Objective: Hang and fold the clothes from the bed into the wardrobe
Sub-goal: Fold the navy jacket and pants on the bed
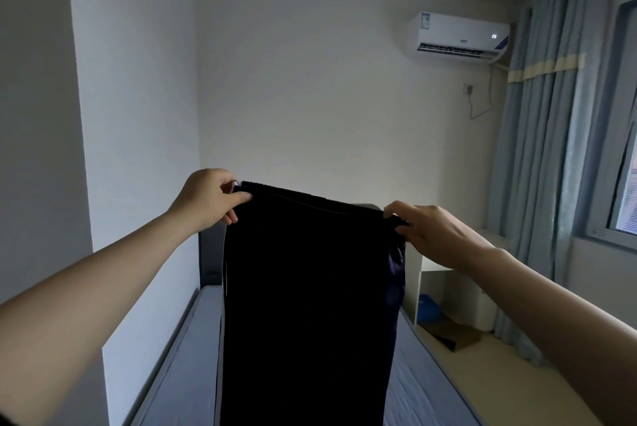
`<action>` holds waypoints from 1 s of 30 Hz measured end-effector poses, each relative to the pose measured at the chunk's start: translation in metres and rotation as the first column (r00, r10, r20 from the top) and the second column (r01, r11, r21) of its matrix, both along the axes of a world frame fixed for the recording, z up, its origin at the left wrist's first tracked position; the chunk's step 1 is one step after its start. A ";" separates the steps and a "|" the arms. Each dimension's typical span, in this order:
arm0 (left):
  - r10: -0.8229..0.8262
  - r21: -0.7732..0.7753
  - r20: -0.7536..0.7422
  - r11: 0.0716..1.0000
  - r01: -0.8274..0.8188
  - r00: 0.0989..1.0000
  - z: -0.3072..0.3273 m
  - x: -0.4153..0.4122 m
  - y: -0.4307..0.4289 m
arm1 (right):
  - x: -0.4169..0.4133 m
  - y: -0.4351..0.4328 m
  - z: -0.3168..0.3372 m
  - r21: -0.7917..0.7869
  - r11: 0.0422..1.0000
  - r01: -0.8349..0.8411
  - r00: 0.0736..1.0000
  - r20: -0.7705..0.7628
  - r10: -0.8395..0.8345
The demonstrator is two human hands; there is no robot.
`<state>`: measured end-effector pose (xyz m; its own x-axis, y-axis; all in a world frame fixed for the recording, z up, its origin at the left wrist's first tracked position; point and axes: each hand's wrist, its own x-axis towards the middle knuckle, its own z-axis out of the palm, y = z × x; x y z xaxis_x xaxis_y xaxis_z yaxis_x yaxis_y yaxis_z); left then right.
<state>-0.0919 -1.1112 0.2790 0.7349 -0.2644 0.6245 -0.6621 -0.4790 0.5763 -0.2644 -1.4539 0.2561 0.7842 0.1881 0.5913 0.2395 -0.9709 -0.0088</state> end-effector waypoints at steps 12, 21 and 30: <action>0.054 0.013 0.023 0.998 -0.055 0.998 -0.003 -0.008 0.004 | -0.006 0.007 0.005 0.105 0.993 0.045 0.999 -0.034 -0.042; 0.141 0.008 0.132 0.990 -0.144 0.981 -0.002 -0.013 0.003 | 0.001 0.009 -0.006 0.414 0.910 -0.011 1.000 -0.002 0.013; 0.180 0.078 0.070 0.980 -0.185 0.981 -0.006 -0.017 -0.004 | 0.009 0.009 -0.009 0.713 0.701 0.017 0.997 0.039 -0.063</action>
